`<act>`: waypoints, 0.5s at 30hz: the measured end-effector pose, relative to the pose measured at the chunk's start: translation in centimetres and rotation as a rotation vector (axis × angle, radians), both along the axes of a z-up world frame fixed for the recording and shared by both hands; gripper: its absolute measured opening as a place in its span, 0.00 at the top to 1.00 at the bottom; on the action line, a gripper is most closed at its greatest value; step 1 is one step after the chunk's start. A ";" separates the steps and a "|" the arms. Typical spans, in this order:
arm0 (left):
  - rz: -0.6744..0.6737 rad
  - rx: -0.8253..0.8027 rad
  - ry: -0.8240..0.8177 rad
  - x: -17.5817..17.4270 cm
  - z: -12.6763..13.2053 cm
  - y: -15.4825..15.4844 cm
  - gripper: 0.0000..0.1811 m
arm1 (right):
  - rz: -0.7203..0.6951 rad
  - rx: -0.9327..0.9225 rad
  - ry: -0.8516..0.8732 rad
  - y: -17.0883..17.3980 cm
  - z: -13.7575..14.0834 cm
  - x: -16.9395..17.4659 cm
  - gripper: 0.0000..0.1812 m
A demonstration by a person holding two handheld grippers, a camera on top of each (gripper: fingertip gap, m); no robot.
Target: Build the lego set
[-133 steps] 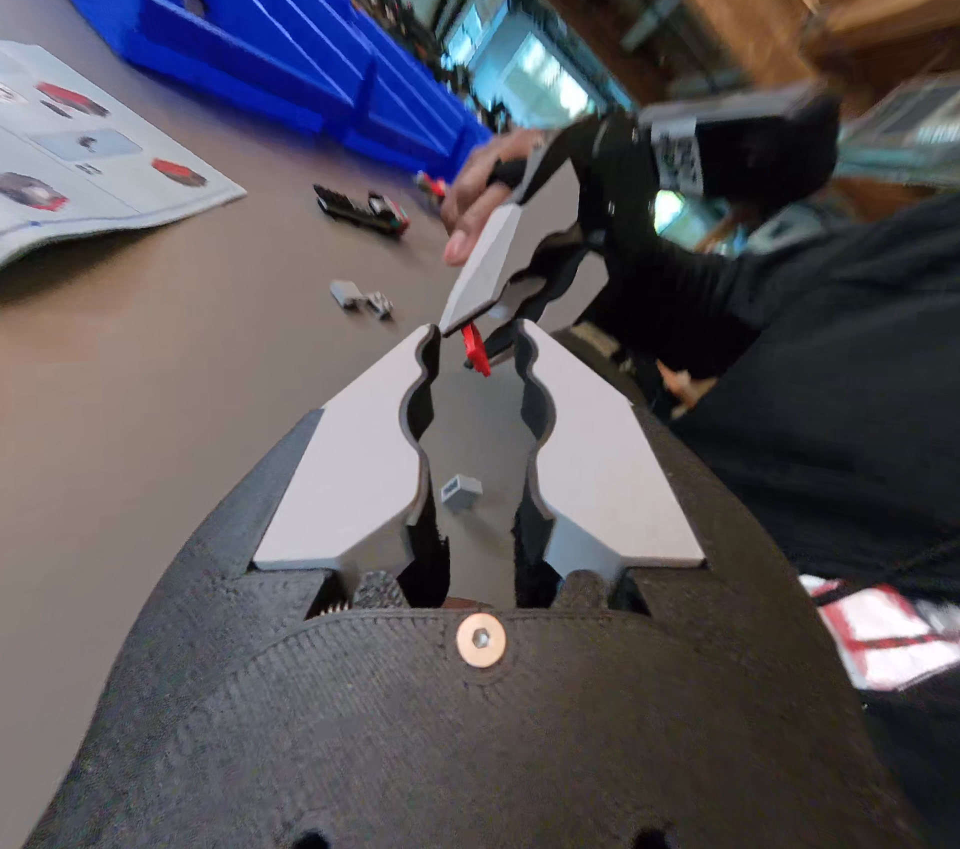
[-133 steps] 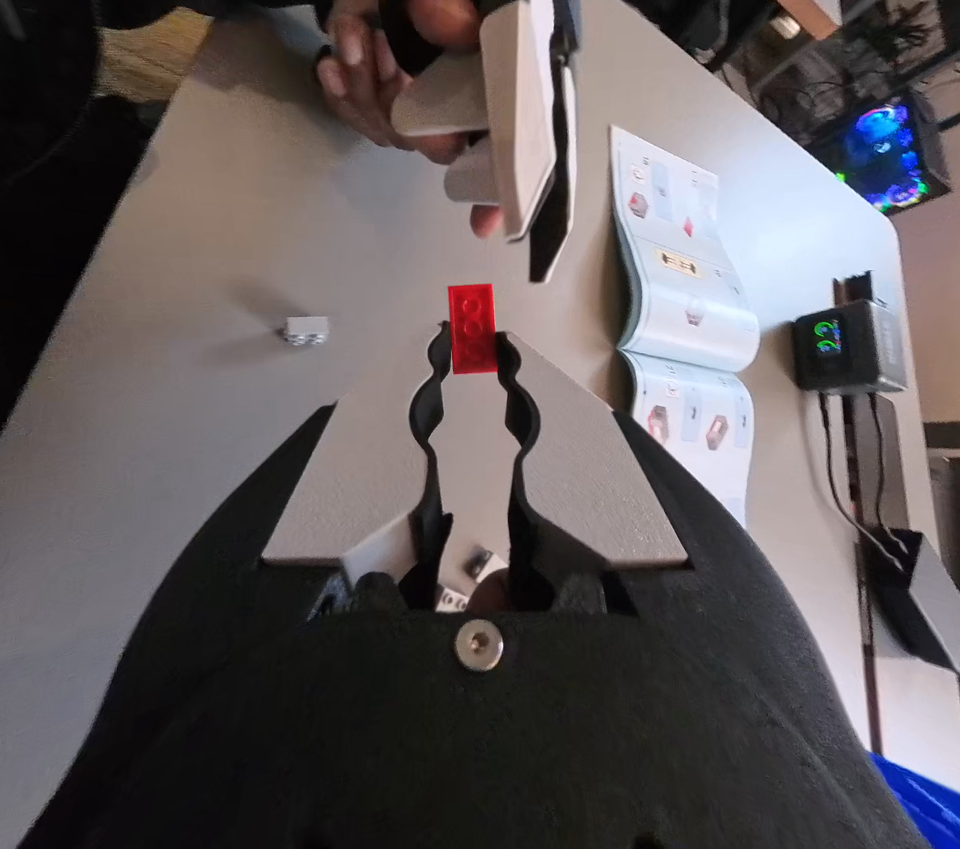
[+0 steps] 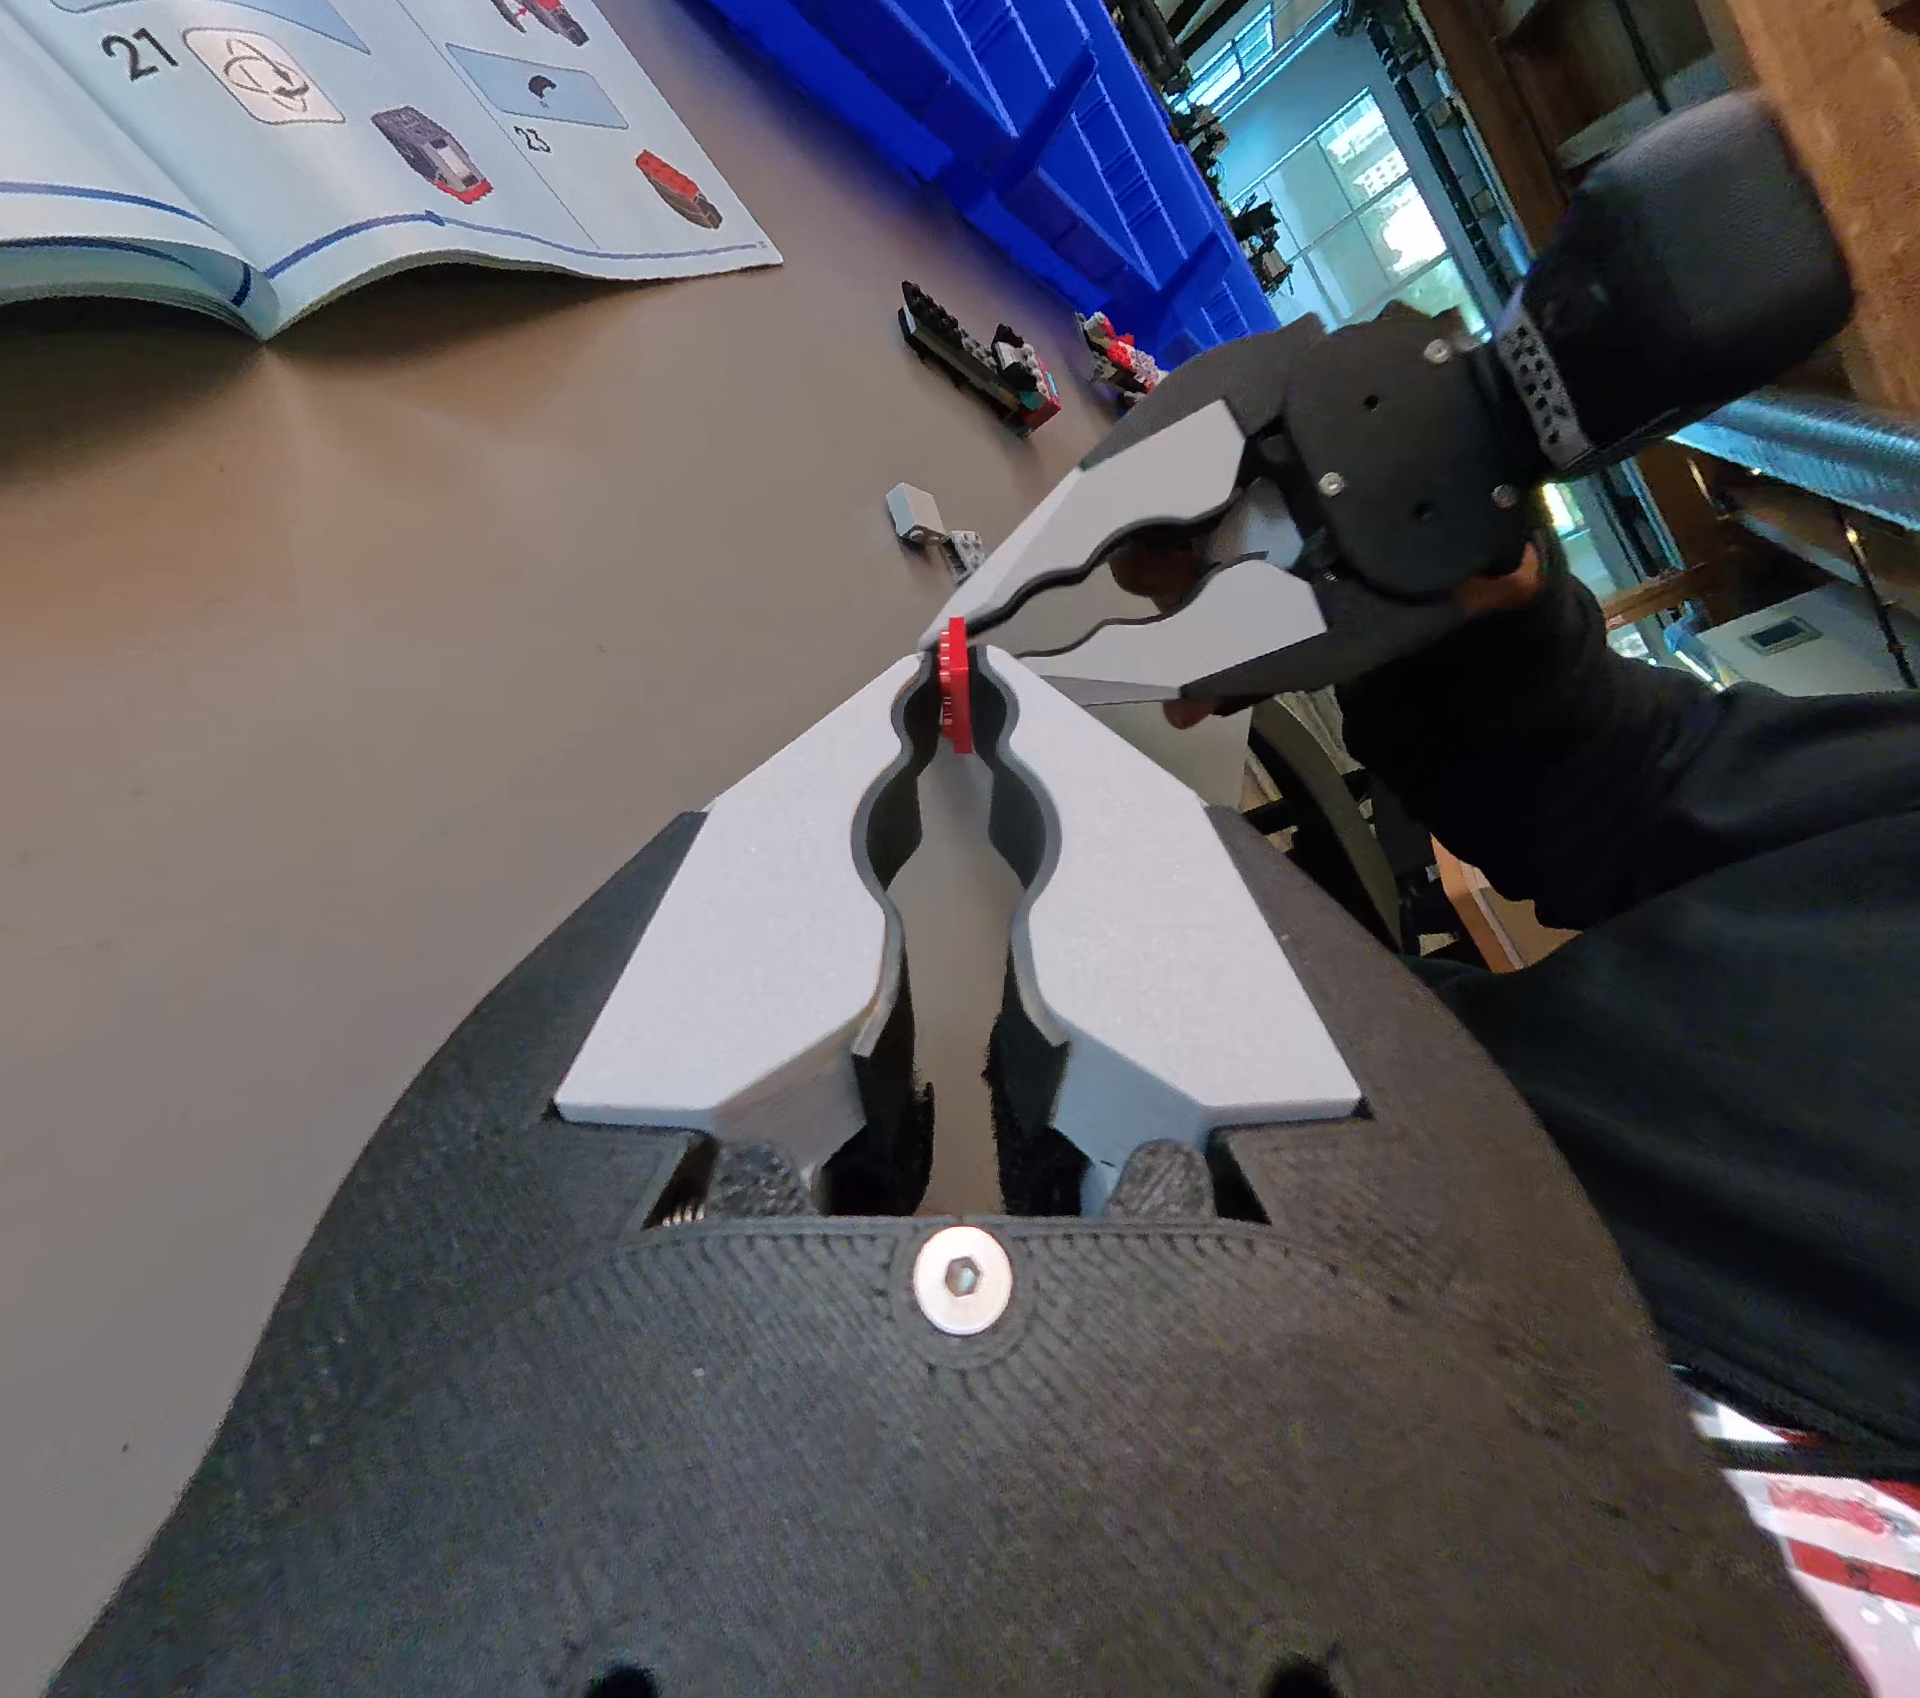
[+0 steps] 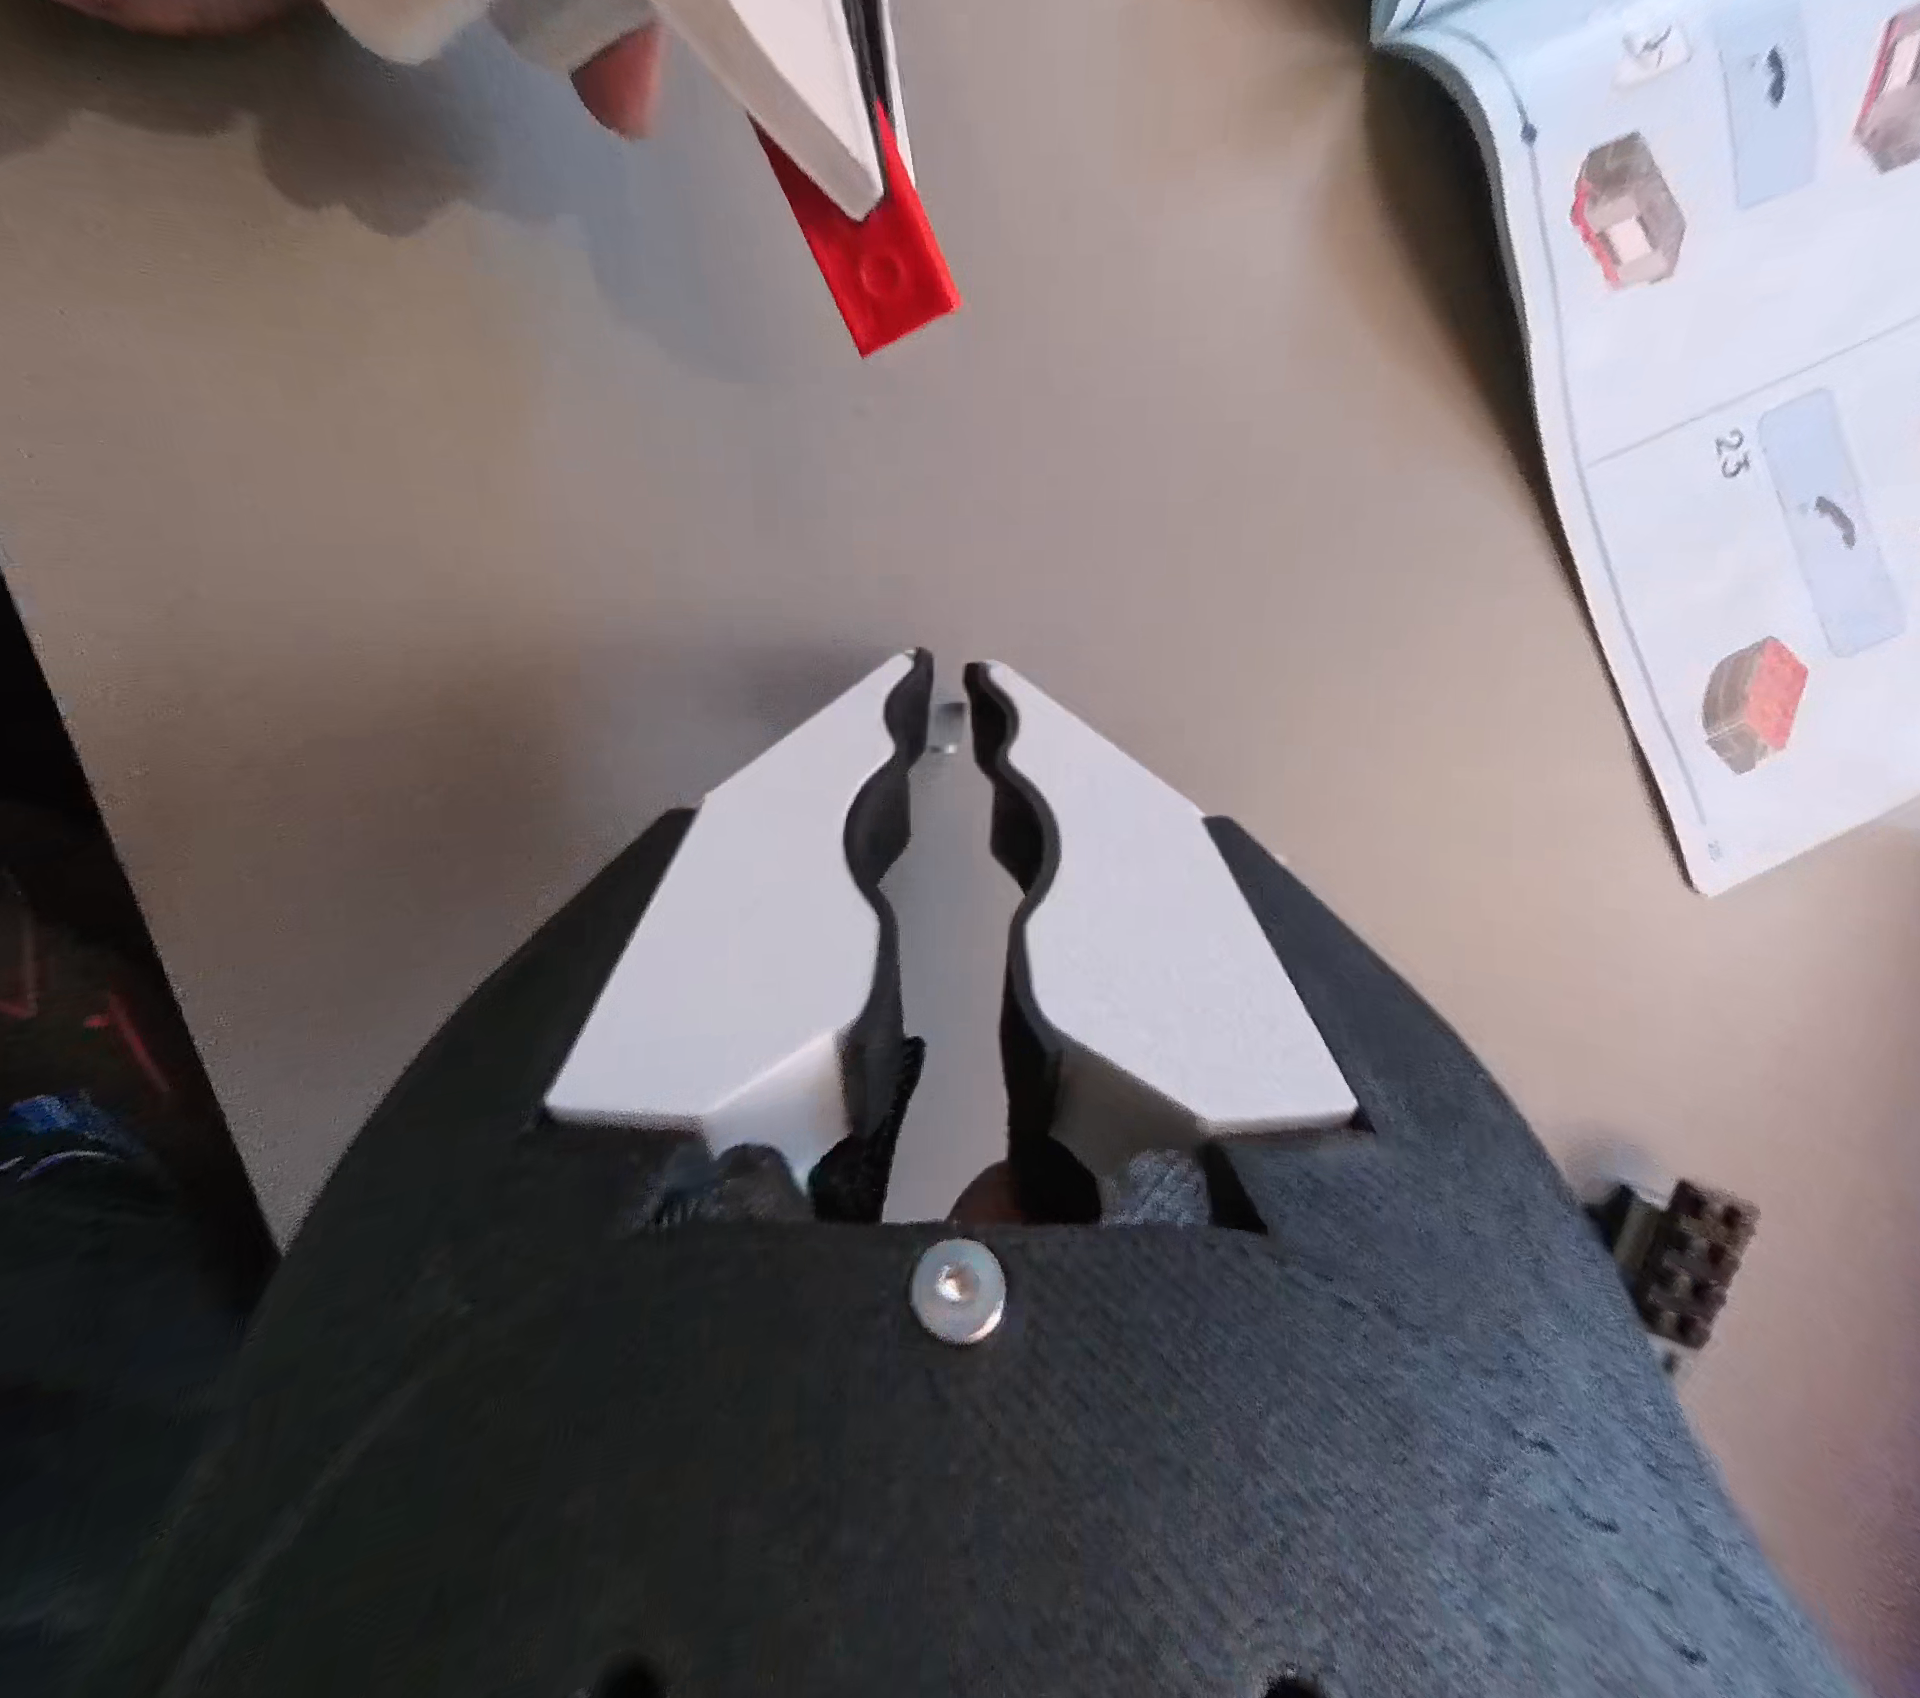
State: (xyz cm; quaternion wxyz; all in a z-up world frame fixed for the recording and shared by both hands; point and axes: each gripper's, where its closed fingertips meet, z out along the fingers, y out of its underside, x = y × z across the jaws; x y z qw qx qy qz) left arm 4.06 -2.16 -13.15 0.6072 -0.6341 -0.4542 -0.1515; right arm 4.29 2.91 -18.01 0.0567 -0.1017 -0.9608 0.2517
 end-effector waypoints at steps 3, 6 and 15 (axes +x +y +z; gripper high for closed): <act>0.017 0.049 -0.007 -0.2 0.5 -0.3 0.98 | -0.029 -0.007 -0.036 0.3 -0.4 0.3 1.00; 0.037 0.144 -0.024 -0.6 1.5 -0.4 0.98 | -0.077 -0.049 -0.023 0.7 -0.1 -0.1 1.00; 0.139 0.465 -0.151 -2.6 3.7 -0.5 0.98 | -0.069 -0.193 -0.044 1.3 1.7 0.2 0.94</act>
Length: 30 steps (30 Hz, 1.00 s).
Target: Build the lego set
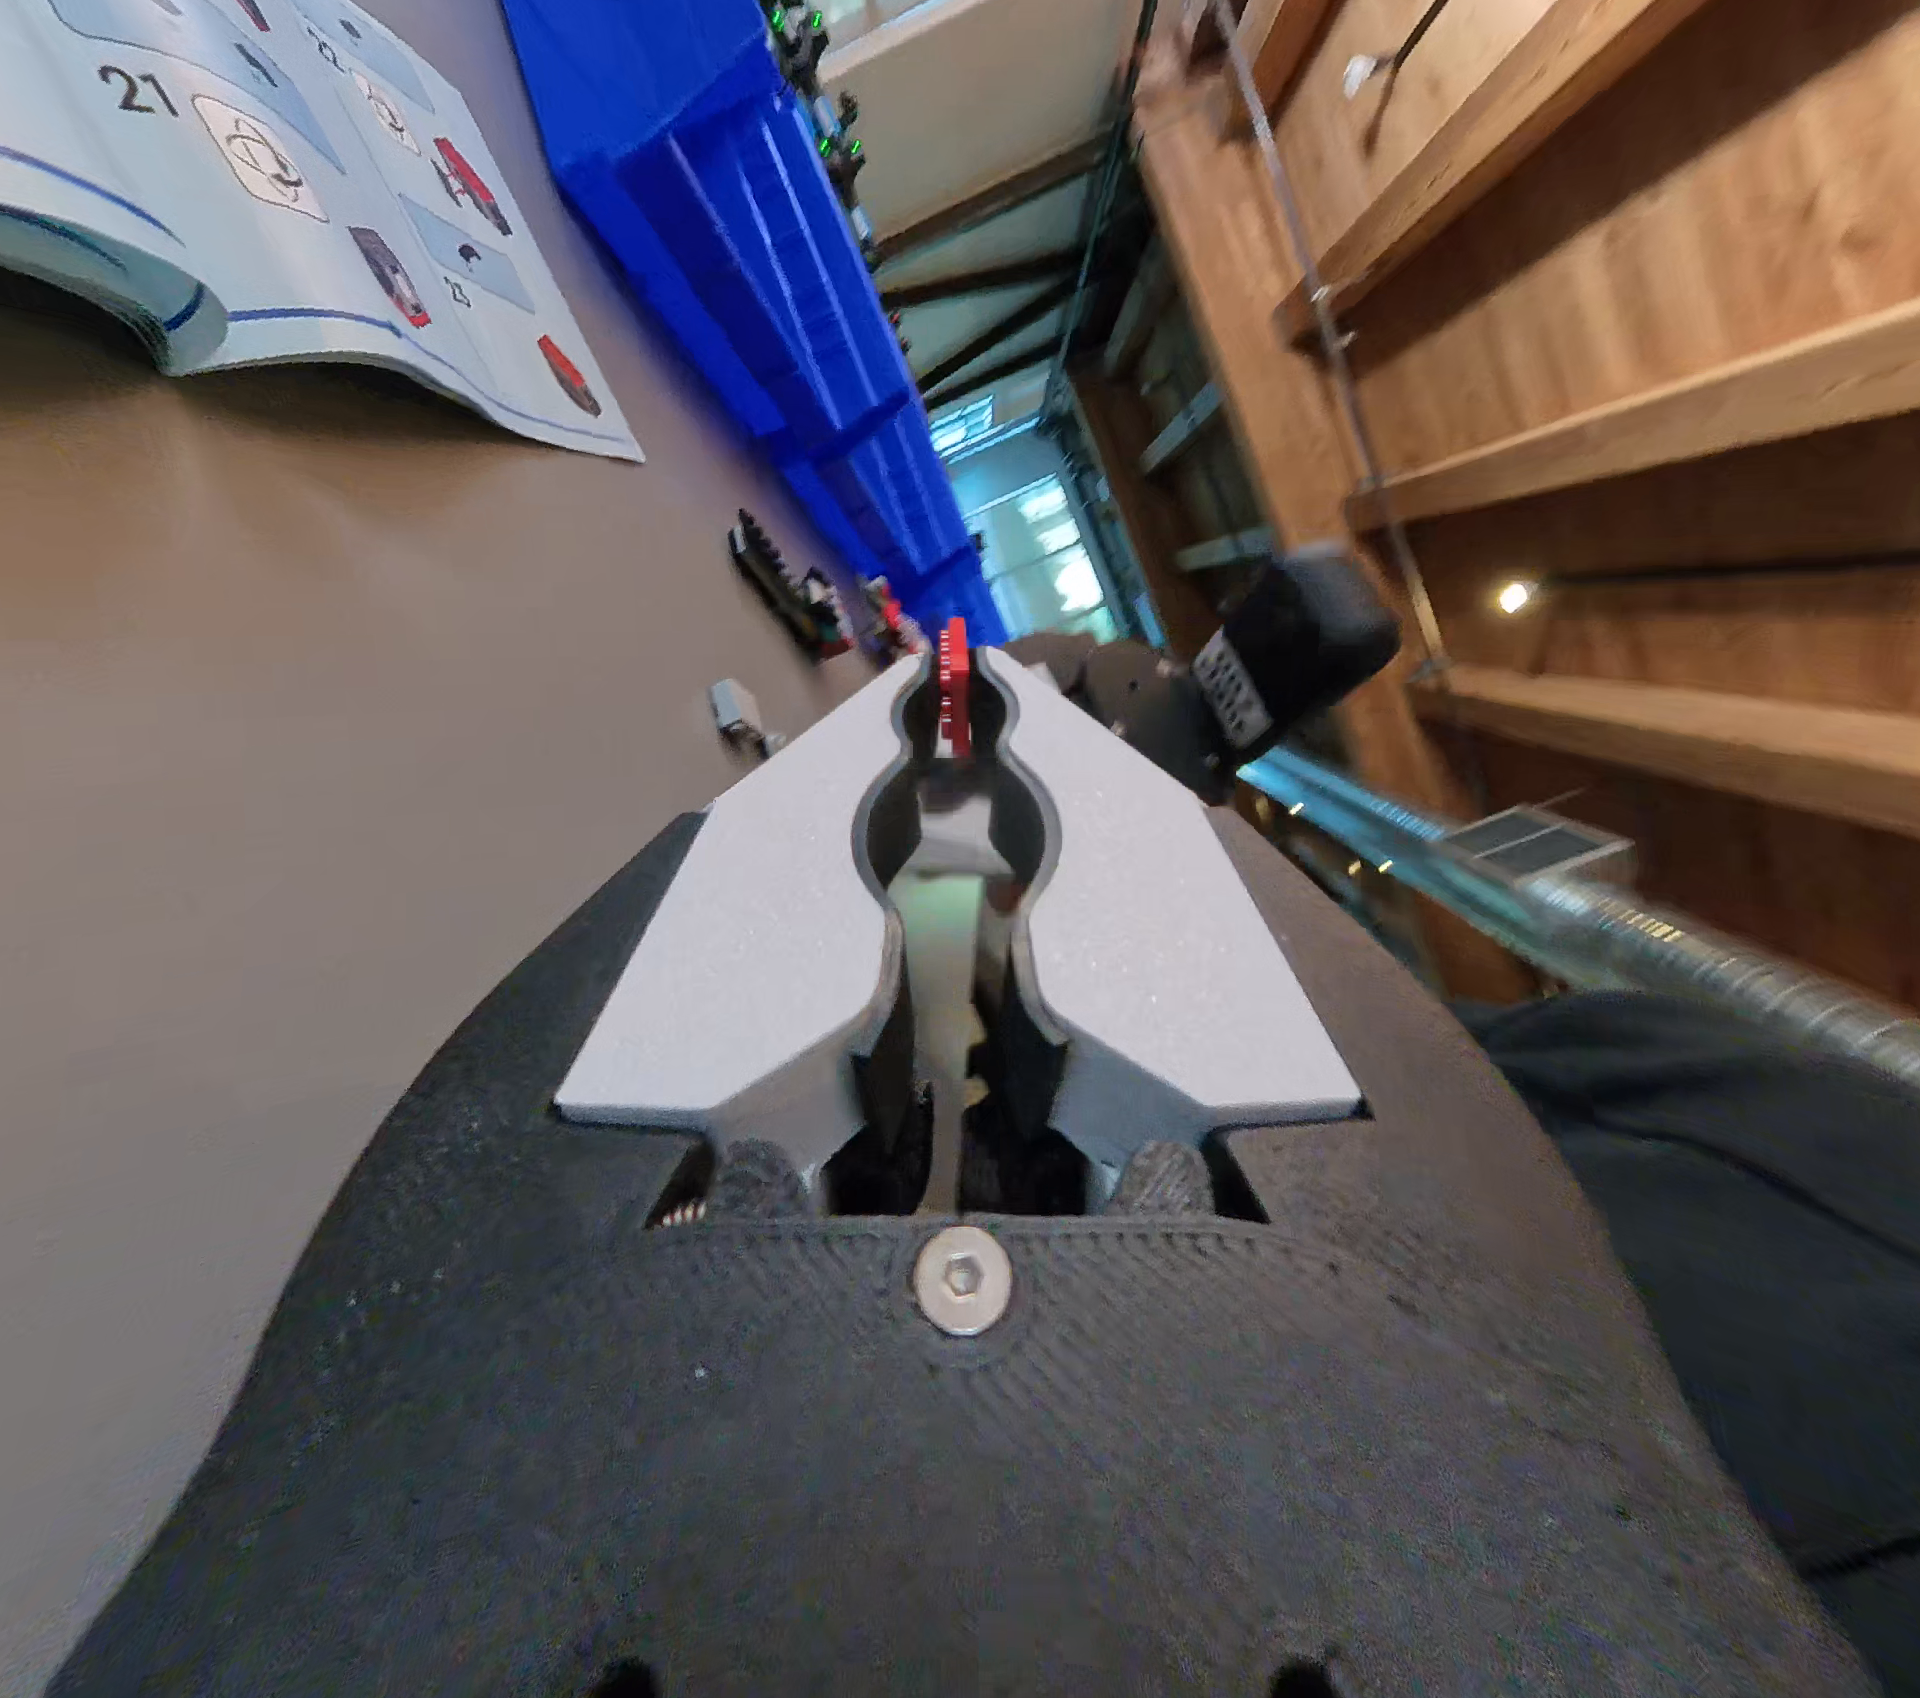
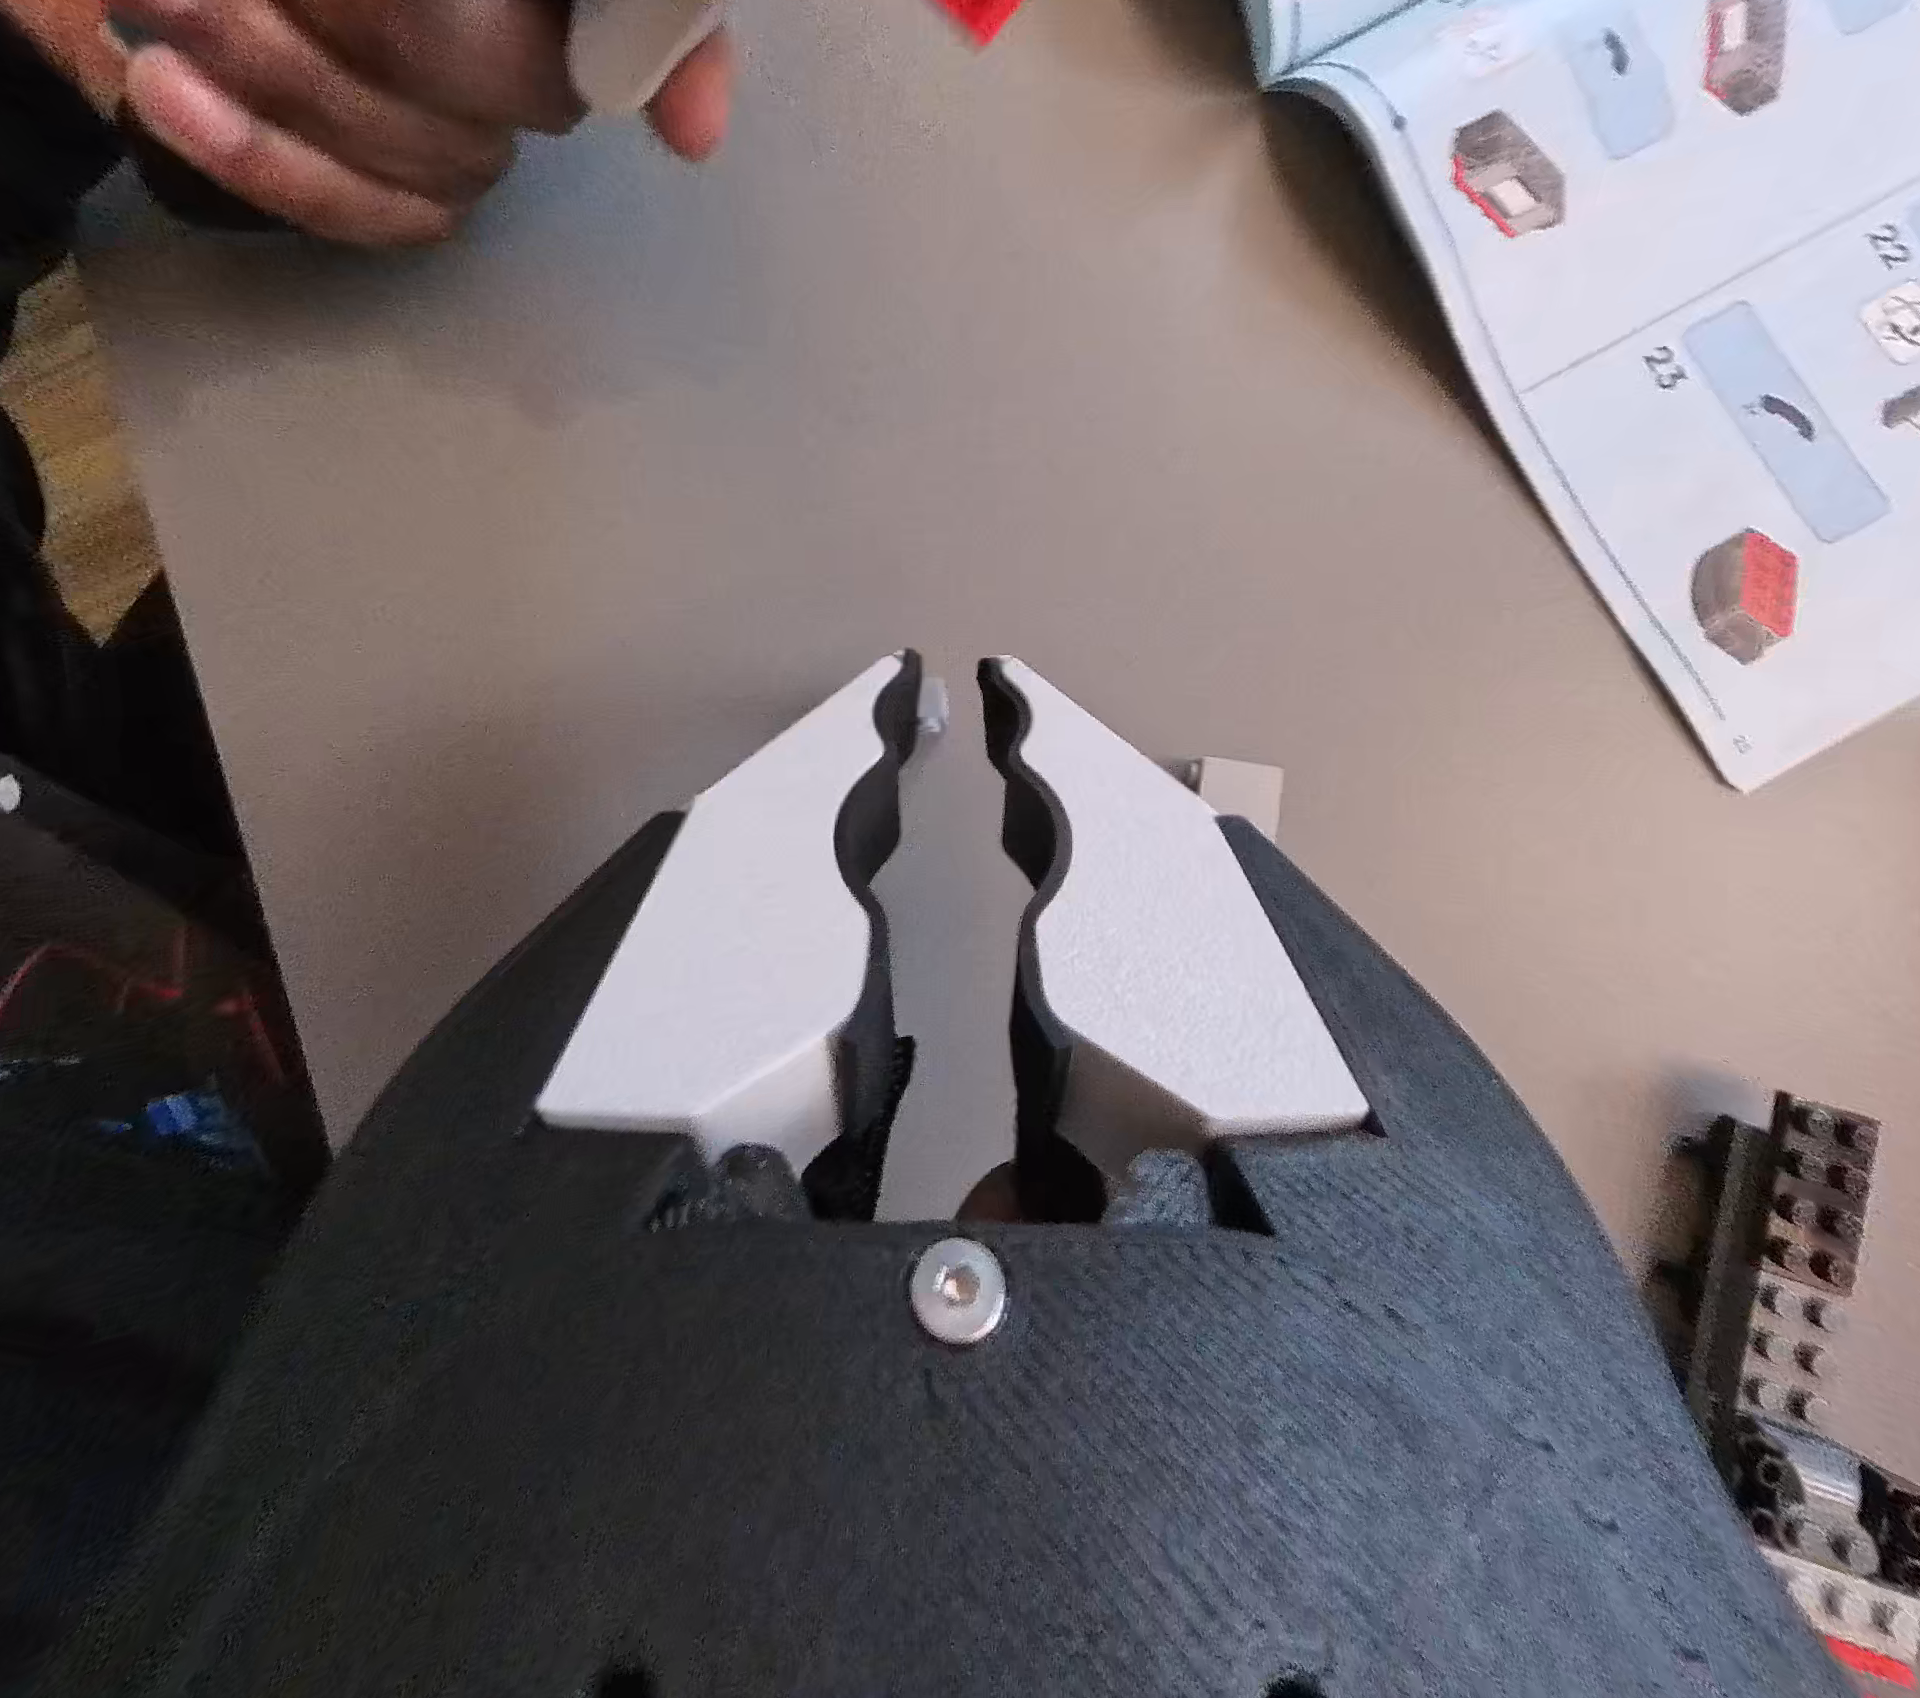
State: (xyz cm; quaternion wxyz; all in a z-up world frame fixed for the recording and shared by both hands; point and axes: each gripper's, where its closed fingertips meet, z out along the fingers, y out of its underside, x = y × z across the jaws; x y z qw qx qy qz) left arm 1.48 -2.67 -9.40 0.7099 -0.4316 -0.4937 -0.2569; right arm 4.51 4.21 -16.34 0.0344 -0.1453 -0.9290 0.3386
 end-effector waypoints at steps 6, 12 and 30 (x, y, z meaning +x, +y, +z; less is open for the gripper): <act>0.108 0.103 -0.073 -0.7 0.0 -1.2 0.98 | -0.016 -0.018 0.034 0.2 -0.3 0.3 0.88; 0.138 0.124 -0.065 1.9 -0.2 -1.1 0.98 | -0.011 -0.061 -0.092 -0.1 -1.0 0.9 0.88; 0.097 0.087 -0.017 2.9 0.1 -0.6 0.98 | 0.150 0.102 0.400 -0.4 -1.4 2.7 0.93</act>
